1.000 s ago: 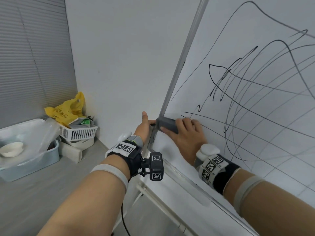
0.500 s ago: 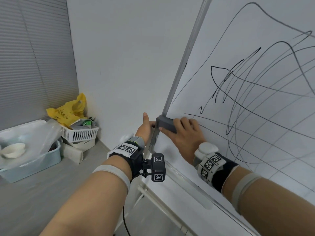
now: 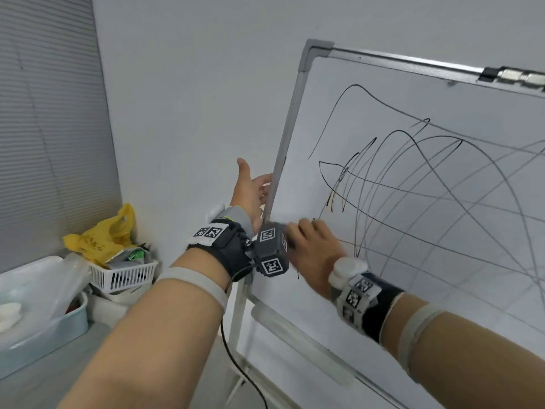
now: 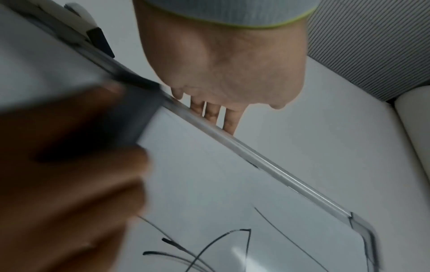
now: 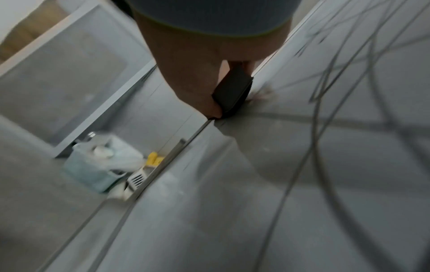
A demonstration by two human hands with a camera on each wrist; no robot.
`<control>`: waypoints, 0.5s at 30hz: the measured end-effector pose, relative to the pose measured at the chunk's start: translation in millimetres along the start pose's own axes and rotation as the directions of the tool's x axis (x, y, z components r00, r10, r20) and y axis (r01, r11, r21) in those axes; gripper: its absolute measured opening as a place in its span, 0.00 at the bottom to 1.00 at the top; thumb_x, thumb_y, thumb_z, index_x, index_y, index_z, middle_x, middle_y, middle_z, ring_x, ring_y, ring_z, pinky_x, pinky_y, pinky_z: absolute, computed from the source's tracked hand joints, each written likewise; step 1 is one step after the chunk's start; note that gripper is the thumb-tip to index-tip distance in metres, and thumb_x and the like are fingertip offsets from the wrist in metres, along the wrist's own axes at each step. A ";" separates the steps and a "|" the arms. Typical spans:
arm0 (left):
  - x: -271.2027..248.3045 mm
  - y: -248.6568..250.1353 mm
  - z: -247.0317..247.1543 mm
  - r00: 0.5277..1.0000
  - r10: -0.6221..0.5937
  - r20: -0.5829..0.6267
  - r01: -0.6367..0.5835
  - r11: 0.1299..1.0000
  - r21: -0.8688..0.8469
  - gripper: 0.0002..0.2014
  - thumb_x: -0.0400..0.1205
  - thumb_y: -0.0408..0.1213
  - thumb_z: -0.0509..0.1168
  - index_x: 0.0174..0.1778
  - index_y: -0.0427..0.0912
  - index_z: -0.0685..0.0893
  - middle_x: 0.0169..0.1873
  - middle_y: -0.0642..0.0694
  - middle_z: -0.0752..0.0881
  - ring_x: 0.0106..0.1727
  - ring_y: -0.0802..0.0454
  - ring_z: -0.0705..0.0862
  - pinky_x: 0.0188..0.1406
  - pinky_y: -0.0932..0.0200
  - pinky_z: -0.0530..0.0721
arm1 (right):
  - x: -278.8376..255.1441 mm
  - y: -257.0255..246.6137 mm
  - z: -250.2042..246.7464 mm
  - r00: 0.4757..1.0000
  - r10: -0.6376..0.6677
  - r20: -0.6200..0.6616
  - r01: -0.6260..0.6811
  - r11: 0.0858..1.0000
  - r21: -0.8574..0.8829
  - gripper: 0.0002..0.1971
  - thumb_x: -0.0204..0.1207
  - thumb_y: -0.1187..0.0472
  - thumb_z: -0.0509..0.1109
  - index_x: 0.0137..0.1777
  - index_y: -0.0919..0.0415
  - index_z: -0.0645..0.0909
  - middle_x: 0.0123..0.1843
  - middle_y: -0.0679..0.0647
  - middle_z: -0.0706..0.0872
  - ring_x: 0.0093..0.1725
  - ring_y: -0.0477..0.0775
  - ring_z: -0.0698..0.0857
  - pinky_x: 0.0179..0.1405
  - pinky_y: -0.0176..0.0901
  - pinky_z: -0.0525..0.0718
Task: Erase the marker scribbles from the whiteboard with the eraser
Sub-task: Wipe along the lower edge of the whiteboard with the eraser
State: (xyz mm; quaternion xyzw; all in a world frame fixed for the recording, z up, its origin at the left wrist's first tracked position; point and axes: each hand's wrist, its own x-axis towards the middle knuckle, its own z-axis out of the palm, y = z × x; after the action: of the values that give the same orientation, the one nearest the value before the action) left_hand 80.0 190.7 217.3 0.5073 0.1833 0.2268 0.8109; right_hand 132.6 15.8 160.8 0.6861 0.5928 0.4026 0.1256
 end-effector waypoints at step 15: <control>-9.9 -2.7 -5.8 0.997 0.038 -0.060 -0.034 0.997 0.076 0.44 0.82 0.73 0.35 0.61 0.46 0.87 0.55 0.46 0.91 0.58 0.50 0.87 0.58 0.50 0.82 | 57.3 52.1 -56.9 0.909 0.360 -0.209 -0.369 0.929 -0.003 0.38 0.70 0.67 0.69 0.81 0.41 0.73 0.57 0.60 0.73 0.55 0.64 0.71 0.55 0.60 0.67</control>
State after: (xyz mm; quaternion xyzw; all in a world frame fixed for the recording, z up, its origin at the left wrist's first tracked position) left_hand 69.2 188.4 213.1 0.5333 0.2074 0.2499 0.7811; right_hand 128.2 37.0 254.4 0.7367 0.4553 0.5001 0.0010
